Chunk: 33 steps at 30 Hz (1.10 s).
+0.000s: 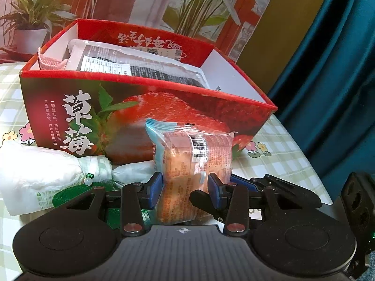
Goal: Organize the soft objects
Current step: 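Lift the bread pastry with both tools over the red box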
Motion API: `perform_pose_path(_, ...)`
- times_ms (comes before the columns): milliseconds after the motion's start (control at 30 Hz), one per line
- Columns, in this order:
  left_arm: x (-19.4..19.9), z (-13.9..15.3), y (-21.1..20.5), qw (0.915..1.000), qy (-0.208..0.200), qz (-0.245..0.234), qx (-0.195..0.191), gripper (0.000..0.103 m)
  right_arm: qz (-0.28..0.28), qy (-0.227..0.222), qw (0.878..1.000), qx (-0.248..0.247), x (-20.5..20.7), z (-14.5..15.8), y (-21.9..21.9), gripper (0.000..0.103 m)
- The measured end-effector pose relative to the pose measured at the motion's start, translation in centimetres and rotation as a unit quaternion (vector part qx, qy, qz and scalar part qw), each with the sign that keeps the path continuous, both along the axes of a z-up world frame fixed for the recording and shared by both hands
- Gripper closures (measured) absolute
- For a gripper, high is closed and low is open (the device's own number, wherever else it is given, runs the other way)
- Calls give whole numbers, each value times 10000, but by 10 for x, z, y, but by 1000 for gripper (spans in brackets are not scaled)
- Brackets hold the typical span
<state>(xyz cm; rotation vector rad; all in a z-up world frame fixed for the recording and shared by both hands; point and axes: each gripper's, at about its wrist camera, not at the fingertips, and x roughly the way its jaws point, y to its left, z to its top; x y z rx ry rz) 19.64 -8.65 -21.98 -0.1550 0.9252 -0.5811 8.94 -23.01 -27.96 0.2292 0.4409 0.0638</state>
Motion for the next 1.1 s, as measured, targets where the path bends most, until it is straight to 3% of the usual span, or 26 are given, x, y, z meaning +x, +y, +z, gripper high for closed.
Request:
perform_pose_path(233, -5, 14, 2, 9991, -271, -273, -151, 58, -128, -2, 9997, 211, -8, 14, -4, 61)
perform_pose_path(667, 5, 64, 8, 9927, -805, -433, -781, 59, -462, -232, 9986, 65, -9, 84, -9, 65)
perform_pose_path(900, 24, 89, 10, 9889, -1038, -373, -991, 59, -431, -425, 9980, -151, 9, 120, -15, 66)
perform_pose_path(1100, 59, 91, 7, 9882, -869, -175, -1248, 59, -421, -370, 9977, -393, 44, 136, -25, 66)
